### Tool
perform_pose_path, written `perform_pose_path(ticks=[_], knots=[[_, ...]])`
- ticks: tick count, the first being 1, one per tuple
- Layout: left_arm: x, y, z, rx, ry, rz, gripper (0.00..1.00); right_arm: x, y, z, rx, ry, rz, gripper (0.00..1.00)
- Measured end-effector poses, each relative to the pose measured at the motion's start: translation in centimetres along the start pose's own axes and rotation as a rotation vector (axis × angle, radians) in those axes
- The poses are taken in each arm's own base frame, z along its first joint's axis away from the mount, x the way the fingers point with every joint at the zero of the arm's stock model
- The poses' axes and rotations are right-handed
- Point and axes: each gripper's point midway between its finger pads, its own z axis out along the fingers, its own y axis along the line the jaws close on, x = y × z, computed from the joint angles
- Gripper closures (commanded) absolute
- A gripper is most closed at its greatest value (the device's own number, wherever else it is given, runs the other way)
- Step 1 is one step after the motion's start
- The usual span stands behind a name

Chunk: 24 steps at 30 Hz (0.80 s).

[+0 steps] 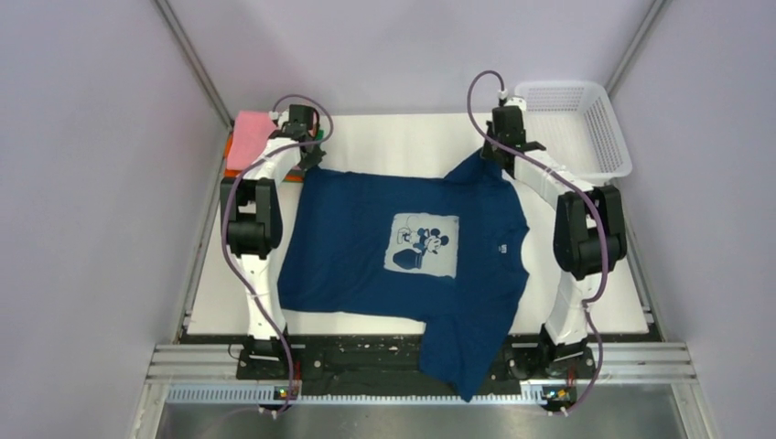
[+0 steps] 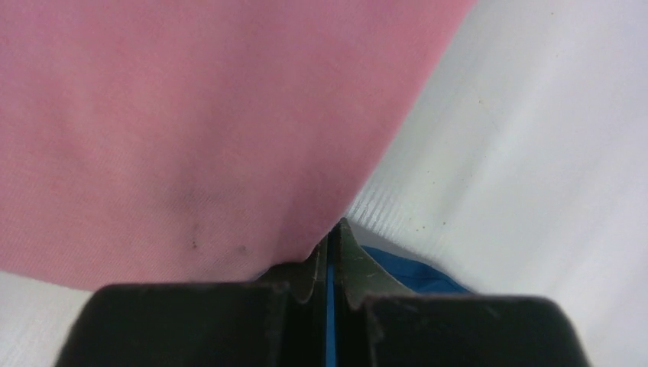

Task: Fold and stack the t-shirts
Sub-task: Flatten out the tshirt, then fold the flattened tshirt in 1/3 of the way

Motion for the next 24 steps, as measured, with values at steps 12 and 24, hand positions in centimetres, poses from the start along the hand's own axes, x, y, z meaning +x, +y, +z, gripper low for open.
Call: perform_pose_path(ticks=[12, 24], knots=[[2.9, 4.2, -5.6, -0.016, 0.032, 0.001, 1.0, 2.4, -0.9, -9.9, -0.103, 0.148, 0.03, 1.0], [4.1, 5.9, -10.8, 0.008, 0.056, 0.028, 1.0, 9.2, -4.2, -20.3, -0.101, 0.342, 0.057, 1.0]])
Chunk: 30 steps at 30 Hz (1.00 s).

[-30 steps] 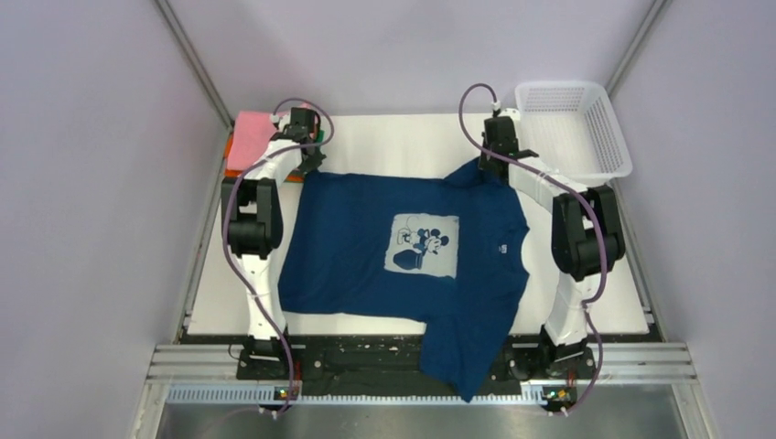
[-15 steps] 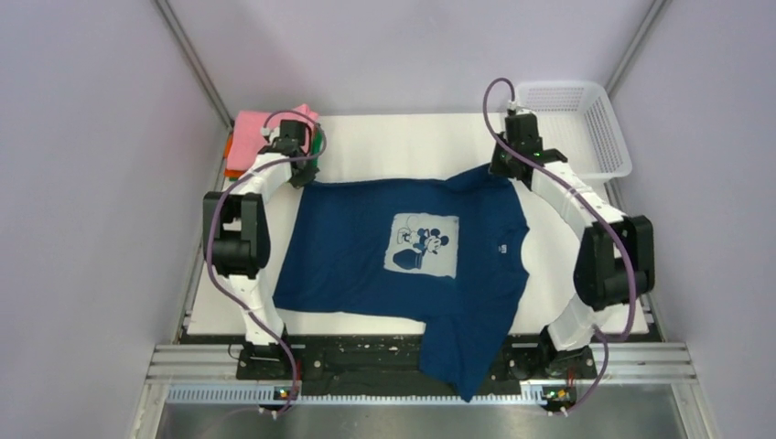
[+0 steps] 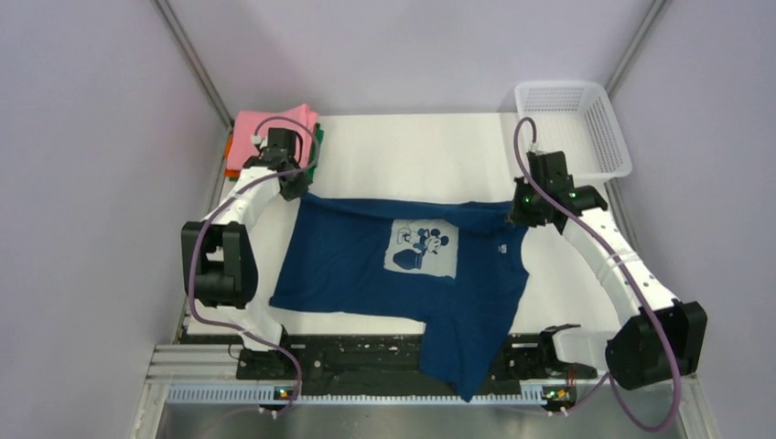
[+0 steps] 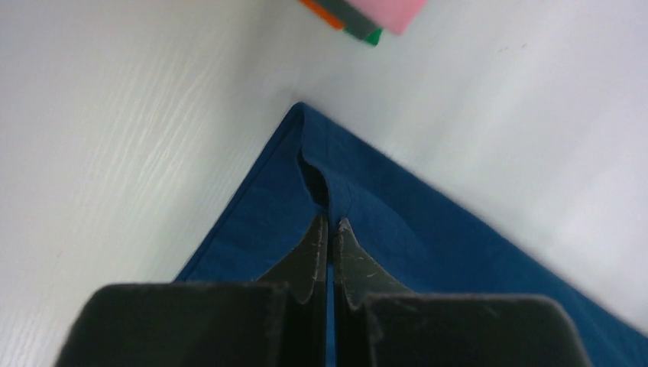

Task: Fold and stack the t-shirts
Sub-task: Fold the flattened tshirt in 1/3 of the way

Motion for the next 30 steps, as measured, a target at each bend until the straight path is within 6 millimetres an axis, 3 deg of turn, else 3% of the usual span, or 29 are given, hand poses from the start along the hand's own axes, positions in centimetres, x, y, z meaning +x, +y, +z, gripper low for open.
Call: perform_pose_path(ticks=[4, 9, 11, 16, 17, 18, 20, 25, 30], knots=[[2.1, 1.7, -0.6, -0.041, 0.053, 0.014, 1.0, 3.3, -0.4, -1.0, -0.027, 0.071, 0.001, 1.0], [3.9, 3.0, -1.4, -0.056, 0.085, 0.024, 1.0, 8.7, -1.7, -0.6, -0.018, 0.213, 0.014, 0.99], [4.6, 3.6, -1.5, -0.065, 0.095, 0.025, 0.97, 10.7, -2.4, -0.4, 0.0, 0.257, 0.027, 0.85], [6.2, 5.6, -1.5, -0.139, 0.127, 0.031, 0.49, 15.5, -4.1, 0.0, 0.047, 0.37, 0.063, 0.48], [6.4, 5.8, -1.6, -0.153, 0.132, 0.024, 0.32, 16.0, -4.3, 0.0, 0.055, 0.384, 0.065, 0.4], [6.4, 6.0, -1.7, -0.159, 0.133, 0.029, 0.06, 16.2, -4.5, -0.1, 0.061, 0.388, 0.067, 0.3], [6.4, 6.3, -2.2, -0.169, 0.13, 0.022, 0.01, 15.9, -4.5, -0.3, 0.057, 0.367, 0.064, 0.04], [5.4, 5.8, -4.4, -0.129, 0.09, 0.003, 0.01, 12.4, -3.0, -0.8, -0.013, 0.22, 0.056, 0.01], [4.5, 2.8, -5.9, 0.033, 0.071, -0.018, 0.01, 7.9, 0.2, 0.0, -0.159, 0.061, 0.057, 0.01]])
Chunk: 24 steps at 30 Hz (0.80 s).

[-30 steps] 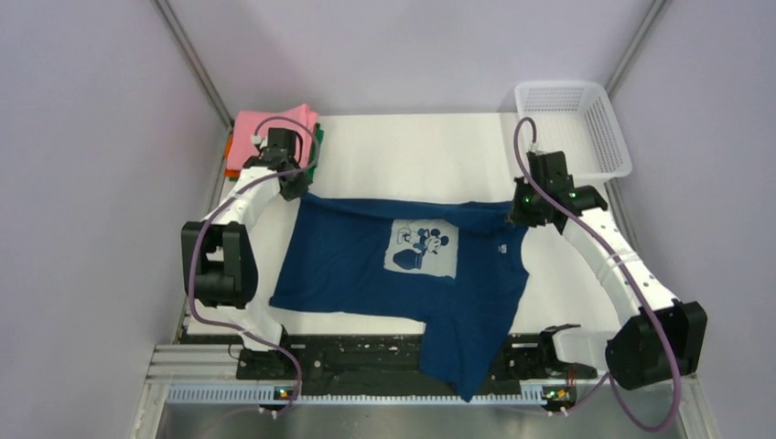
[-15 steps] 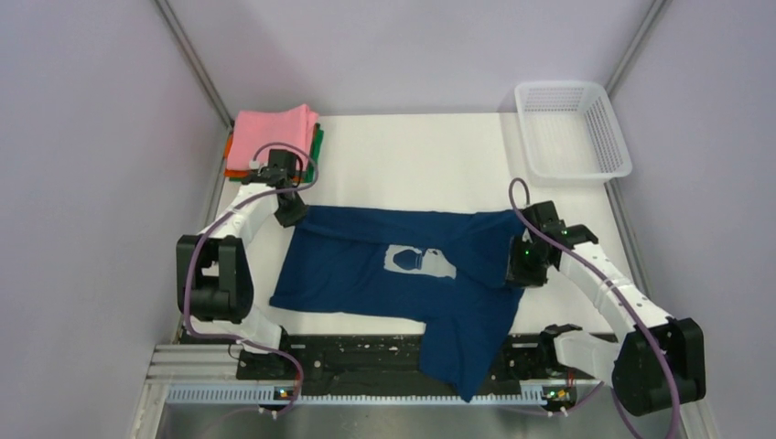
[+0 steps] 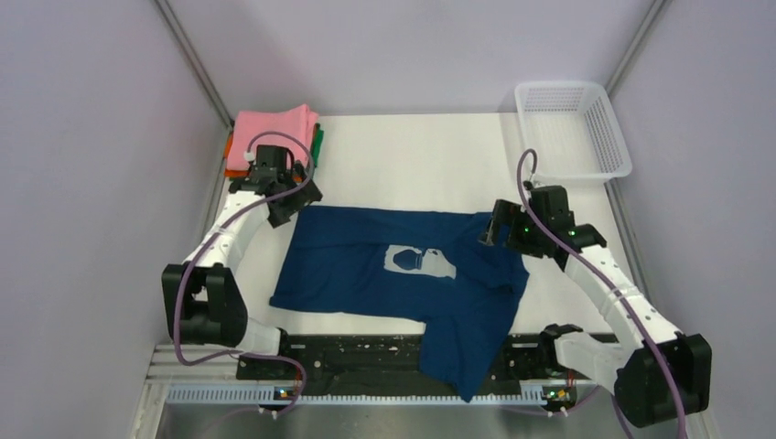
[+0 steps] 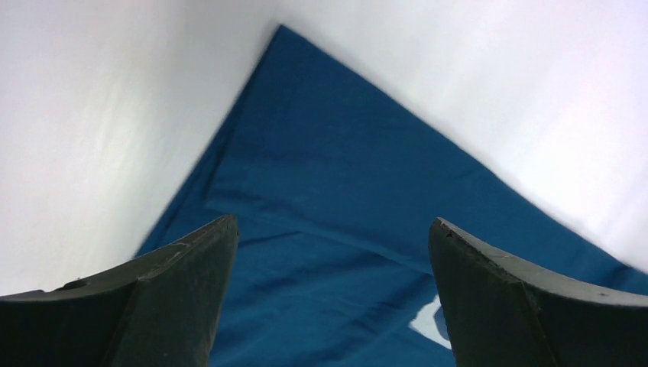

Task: Fold and stack the t-shirts
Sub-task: Fold the flattened tshirt in 1/3 of the way

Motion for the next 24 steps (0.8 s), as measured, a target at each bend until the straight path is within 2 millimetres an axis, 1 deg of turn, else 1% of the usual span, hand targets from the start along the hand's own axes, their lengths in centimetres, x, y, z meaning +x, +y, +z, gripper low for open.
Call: perform_pose_path(ticks=[1, 3, 6, 10, 14, 17, 19, 24], knots=[[0.1, -0.8, 0.2, 0.039, 0.012, 0.001, 0.01, -0.7, 0.6, 0.5, -0.027, -0.019, 0.002, 0.01], [0.5, -1.9, 1.0, 0.083, 0.038, 0.003, 0.01, -2.1, 1.6, 1.9, -0.067, -0.051, 0.005, 0.01], [1.5, -3.0, 3.3, 0.125, 0.101, 0.006, 0.01, -3.8, 2.0, 4.7, -0.082, -0.077, 0.015, 0.01], [3.5, -3.0, 6.9, 0.111, 0.189, 0.005, 0.01, -4.8, 1.3, 8.5, -0.04, -0.078, 0.041, 0.02], [5.1, -2.3, 9.4, 0.071, 0.254, -0.002, 0.01, -4.8, -0.1, 11.0, 0.028, -0.069, 0.068, 0.02], [4.2, -2.9, 9.6, 0.085, 0.228, -0.009, 0.01, -4.2, -1.6, 12.4, 0.099, -0.054, 0.086, 0.02], [4.1, -2.8, 10.0, 0.072, 0.223, -0.013, 0.01, -5.2, -1.7, 12.7, 0.115, -0.082, 0.096, 0.02], [3.4, -2.8, 10.5, 0.042, 0.211, -0.027, 0.01, -7.8, -2.3, 14.4, 0.157, -0.126, 0.121, 0.02]])
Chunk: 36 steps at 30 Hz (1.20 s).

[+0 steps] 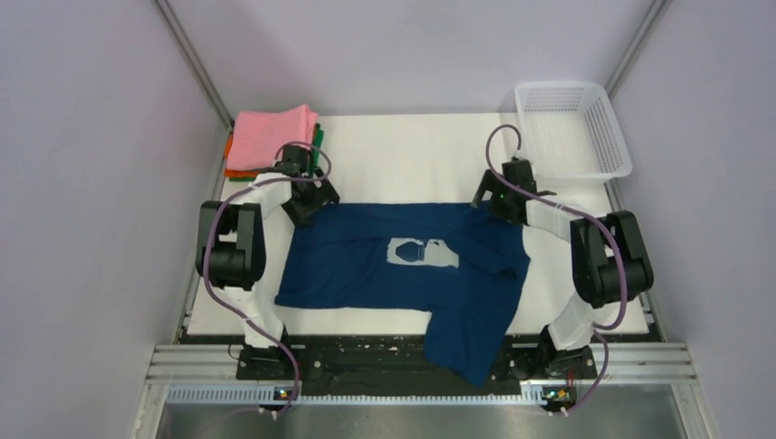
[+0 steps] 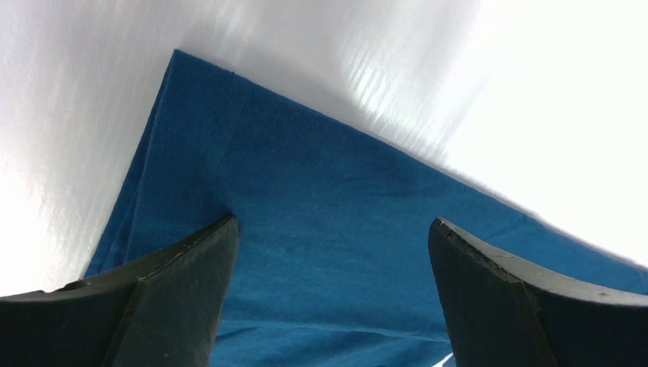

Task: Fold and stack the t-shirts
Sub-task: Fold the flattened tshirt in 1/3 of the way, then grab the side of the flattened tshirt closest away from the robot with both arms

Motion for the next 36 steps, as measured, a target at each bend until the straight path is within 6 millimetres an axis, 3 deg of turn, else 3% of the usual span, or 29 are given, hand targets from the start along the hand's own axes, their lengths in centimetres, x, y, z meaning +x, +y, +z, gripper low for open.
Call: perform_pose_path(ticks=[8, 13, 17, 20, 24, 27, 31, 33, 36], knots=[[-2.3, -0.5, 0.9, -0.048, -0.039, -0.015, 0.01, -4.8, 1.6, 3.6, -0.018, -0.078, 0.006, 0.02], [-3.5, -0.8, 0.9, -0.073, -0.059, -0.019, 0.01, -6.1, 2.0, 4.2, -0.023, -0.096, -0.034, 0.02], [-3.8, -1.1, -0.8, -0.08, -0.086, -0.01, 0.01, -6.5, 2.2, 3.1, -0.038, -0.094, -0.082, 0.01], [-3.3, -1.0, -4.3, -0.093, -0.147, 0.009, 0.01, -7.1, 2.8, -0.7, -0.071, -0.133, -0.127, 0.01], [0.0, 0.8, -10.4, -0.094, -0.247, 0.005, 0.01, -7.7, 2.9, -8.6, -0.13, -0.255, -0.14, 0.01], [4.6, 5.6, -12.3, -0.152, -0.24, -0.037, 0.03, -6.6, 1.3, -12.7, -0.13, -0.335, -0.12, 0.01], [10.9, 13.1, -12.3, -0.308, -0.184, -0.123, 0.14, -3.2, -1.9, -14.8, -0.079, -0.348, -0.075, 0.01], [12.6, 14.9, -12.3, -0.324, -0.183, -0.156, 0.19, -1.9, -2.6, -14.9, -0.073, -0.331, -0.063, 0.01], [13.8, 16.1, -11.9, -0.314, -0.201, -0.205, 0.25, -1.1, -2.9, -14.7, -0.07, -0.304, -0.06, 0.01]])
